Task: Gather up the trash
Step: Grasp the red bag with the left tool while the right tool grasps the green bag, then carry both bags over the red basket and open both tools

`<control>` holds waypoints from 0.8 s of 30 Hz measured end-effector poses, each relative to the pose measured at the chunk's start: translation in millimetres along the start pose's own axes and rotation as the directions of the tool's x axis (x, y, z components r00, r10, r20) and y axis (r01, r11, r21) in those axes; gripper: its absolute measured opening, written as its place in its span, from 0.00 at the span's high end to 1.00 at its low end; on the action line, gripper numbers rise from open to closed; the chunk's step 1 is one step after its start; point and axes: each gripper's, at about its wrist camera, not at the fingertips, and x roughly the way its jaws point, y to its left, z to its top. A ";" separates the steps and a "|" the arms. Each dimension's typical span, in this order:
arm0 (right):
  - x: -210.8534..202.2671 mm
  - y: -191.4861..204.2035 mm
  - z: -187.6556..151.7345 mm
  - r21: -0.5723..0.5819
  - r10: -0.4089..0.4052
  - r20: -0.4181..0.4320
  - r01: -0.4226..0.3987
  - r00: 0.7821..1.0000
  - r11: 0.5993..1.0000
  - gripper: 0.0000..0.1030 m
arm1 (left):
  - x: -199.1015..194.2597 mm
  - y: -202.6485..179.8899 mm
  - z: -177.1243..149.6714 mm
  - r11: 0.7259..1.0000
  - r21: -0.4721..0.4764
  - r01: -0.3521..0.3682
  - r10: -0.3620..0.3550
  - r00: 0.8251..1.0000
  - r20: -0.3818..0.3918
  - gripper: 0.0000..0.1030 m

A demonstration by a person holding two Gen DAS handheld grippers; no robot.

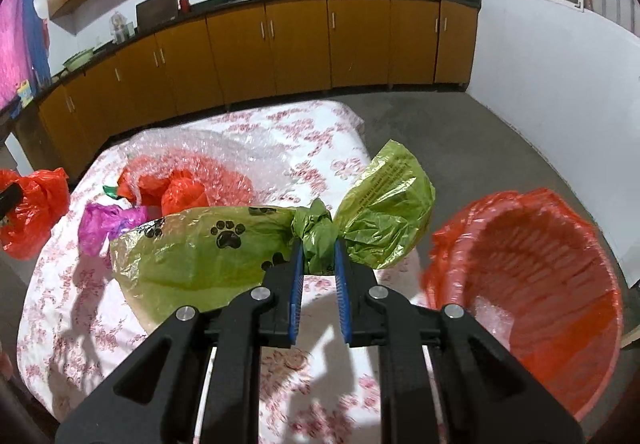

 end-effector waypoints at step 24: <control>-74.3 -137.9 -27.0 0.160 -0.269 0.056 0.258 0.961 0.953 0.85 | -7.8 -173.2 -28.3 0.921 0.127 0.367 -0.360 0.930 -0.080 0.90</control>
